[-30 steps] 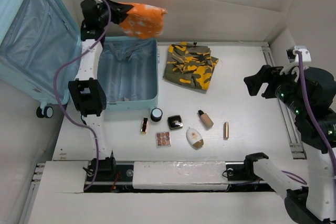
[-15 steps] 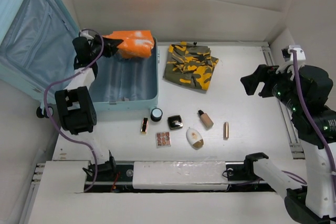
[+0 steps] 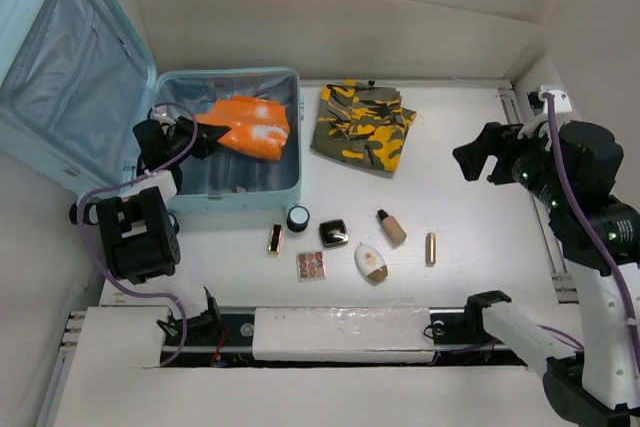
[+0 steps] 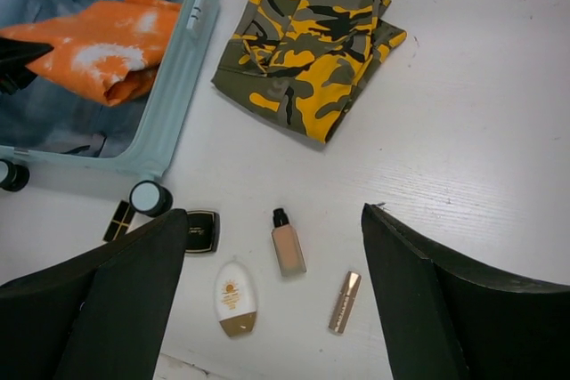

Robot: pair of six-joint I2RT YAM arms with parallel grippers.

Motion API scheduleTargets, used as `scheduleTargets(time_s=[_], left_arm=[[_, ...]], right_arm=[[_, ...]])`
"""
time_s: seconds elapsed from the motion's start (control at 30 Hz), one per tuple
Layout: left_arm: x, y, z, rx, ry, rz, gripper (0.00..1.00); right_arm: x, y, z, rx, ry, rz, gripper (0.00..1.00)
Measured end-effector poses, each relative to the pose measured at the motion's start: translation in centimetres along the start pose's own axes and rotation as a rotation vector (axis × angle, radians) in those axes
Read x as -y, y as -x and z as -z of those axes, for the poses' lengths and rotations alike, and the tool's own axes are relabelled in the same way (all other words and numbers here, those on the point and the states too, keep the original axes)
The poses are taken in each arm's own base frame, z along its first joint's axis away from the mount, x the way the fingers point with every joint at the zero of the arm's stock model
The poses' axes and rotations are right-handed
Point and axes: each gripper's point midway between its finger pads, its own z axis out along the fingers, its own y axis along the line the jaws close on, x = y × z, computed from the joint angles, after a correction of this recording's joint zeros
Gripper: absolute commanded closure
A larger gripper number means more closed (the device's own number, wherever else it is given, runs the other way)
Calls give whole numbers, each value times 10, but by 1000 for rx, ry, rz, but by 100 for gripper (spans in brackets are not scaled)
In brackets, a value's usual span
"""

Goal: Pack the luggage

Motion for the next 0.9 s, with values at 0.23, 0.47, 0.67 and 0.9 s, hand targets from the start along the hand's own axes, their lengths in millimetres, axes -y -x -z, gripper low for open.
scheduleTargets(time_s=[0.23,0.47,0.67,0.9], left_arm=[[-49,8,44,32,127,59,78],[-73,32,92,132,213,99,13],[-20,38,102,233,275,-51,0],[234,-46,51,190,-116,-577,5]], right_arm=[[1,-2,-2,-7,-1,-1,16],[0,-5,-6,-23,4,-3,14],[0,-12,-16,-60,15,-8,14],[-1,-16,-24,-87,19,-7,21]])
